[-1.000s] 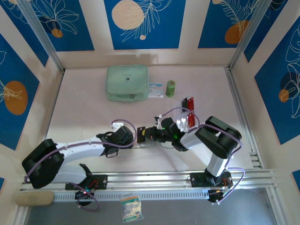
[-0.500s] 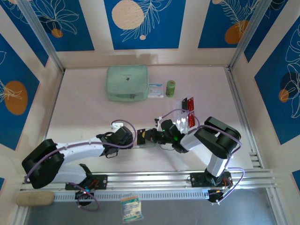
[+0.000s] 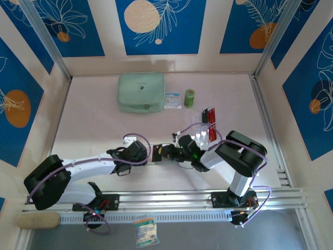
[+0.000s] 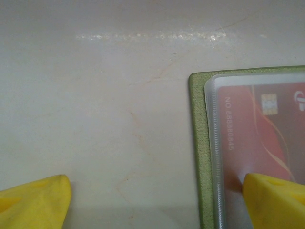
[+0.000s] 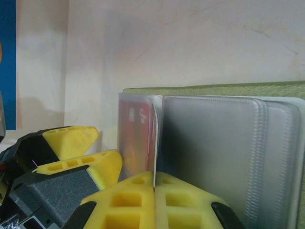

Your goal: Put the credit cards into the card holder

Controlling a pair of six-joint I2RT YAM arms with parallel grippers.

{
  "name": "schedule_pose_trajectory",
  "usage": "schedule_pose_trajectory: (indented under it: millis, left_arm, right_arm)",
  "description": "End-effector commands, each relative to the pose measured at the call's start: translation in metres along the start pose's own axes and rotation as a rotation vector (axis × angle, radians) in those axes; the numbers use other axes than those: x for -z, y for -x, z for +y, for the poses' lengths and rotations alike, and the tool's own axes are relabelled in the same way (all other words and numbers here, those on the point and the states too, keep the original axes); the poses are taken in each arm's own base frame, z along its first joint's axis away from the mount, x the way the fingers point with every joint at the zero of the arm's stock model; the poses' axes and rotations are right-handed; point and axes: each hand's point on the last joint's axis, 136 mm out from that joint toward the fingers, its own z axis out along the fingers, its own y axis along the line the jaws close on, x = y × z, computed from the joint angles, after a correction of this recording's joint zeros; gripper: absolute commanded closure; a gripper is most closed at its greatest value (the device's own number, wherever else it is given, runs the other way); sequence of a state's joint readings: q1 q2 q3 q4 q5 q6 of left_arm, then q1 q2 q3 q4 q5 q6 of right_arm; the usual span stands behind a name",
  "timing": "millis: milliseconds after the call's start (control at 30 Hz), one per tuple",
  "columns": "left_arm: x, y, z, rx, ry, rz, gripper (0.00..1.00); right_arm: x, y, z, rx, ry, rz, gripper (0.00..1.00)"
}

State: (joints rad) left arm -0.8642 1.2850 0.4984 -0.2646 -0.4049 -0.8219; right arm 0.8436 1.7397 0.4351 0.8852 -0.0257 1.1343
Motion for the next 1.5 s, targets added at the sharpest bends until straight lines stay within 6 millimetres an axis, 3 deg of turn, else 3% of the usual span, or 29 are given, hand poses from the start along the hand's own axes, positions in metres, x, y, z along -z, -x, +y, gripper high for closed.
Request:
schedule_pose_trajectory:
  millis: [0,600,1467]
  left_arm:
    - [-0.002,-0.006,0.014,0.001,0.045,0.009,0.08]
    - [-0.001,-0.006,0.013,0.002,0.039,0.008,0.09]
    - [0.0,-0.004,0.013,0.0,0.043,0.003,0.09]
  right_arm:
    - [0.0,-0.001,-0.013,-0.012,-0.044,-0.021,1.0]
    - [-0.008,-0.002,-0.011,-0.011,-0.022,-0.022,1.0]
    - [-0.001,-0.017,-0.015,-0.035,-0.045,0.044,1.0]
